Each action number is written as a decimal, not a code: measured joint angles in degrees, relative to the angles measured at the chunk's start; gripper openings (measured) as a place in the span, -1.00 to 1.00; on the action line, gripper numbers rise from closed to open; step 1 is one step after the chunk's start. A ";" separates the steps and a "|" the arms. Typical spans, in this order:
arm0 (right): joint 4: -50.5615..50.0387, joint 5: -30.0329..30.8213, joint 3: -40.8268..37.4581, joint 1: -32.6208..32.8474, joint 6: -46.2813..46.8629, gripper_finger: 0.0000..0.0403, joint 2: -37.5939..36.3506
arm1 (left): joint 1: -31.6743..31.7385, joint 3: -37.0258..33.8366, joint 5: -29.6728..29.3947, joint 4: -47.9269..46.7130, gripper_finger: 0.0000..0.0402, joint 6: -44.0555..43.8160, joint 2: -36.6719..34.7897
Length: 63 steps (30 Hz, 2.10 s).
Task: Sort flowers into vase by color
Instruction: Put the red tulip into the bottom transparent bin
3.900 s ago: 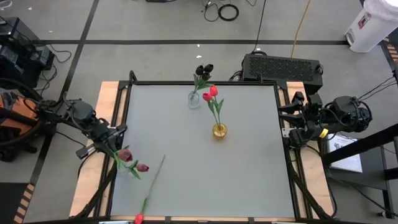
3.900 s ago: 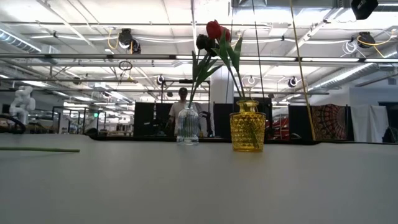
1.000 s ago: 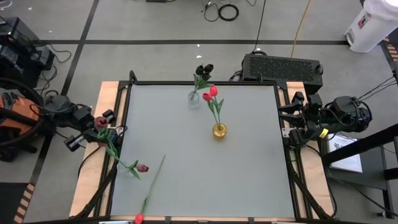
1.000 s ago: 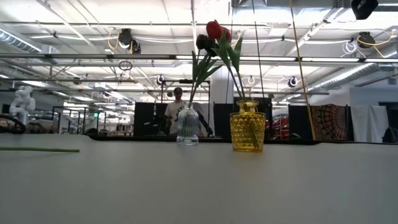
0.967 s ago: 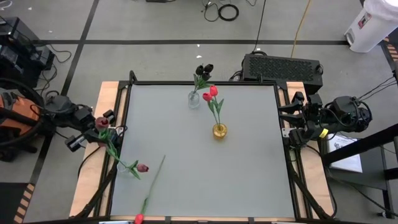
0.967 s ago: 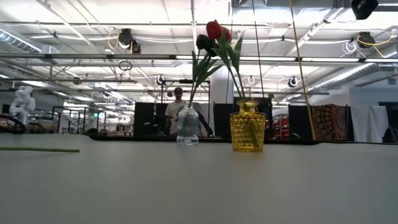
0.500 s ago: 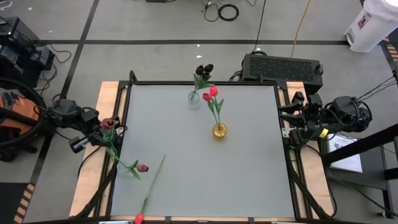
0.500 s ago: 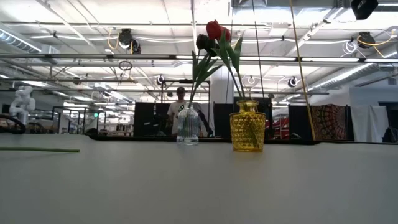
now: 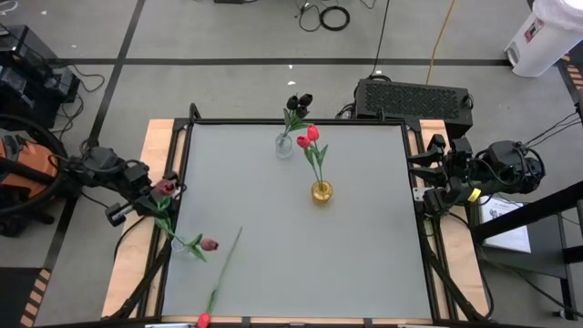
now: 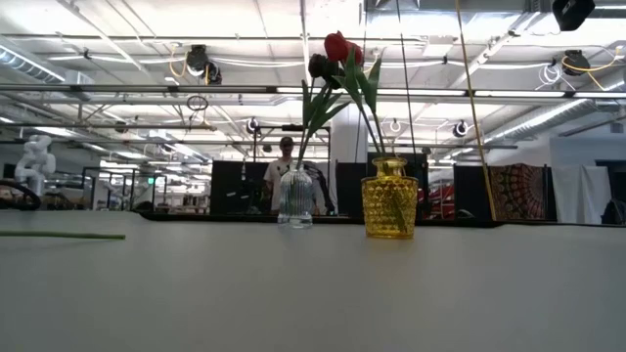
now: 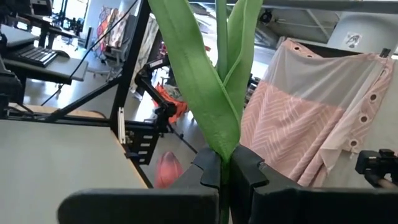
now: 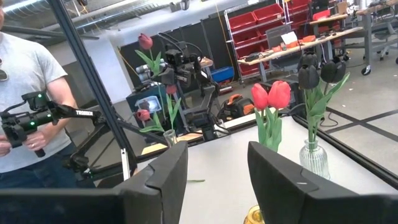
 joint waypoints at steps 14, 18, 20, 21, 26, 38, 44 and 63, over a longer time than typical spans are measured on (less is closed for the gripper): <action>-0.01 0.00 0.00 0.00 0.01 -0.21 0.00 | 0.00 0.02 0.21 2.81 -0.96 -0.08 0.52; -0.01 0.00 0.00 0.00 0.02 -0.21 0.00 | -0.01 0.02 0.98 3.05 -0.96 -1.45 0.54; -0.01 0.00 0.00 0.01 0.01 -0.21 0.00 | -0.01 0.02 1.42 3.07 -0.96 -1.55 0.52; -0.02 0.00 0.00 0.00 0.02 -0.21 0.00 | -0.01 0.02 1.58 3.05 -0.96 -1.57 0.52; -0.02 0.00 0.00 0.00 0.02 -0.21 0.00 | 0.02 0.41 1.77 3.01 -0.96 -2.93 0.54; -0.02 0.00 0.00 0.01 0.01 -0.21 0.00 | 0.02 4.04 -1.66 -2.54 -0.96 0.26 0.52; -0.02 0.00 0.00 0.00 0.02 -0.21 0.00 | -0.01 5.64 -1.64 -2.59 -0.96 0.28 0.53; -0.02 0.00 0.00 0.00 0.02 -0.21 0.02 | 0.00 6.55 1.47 5.44 -0.96 -3.69 1.70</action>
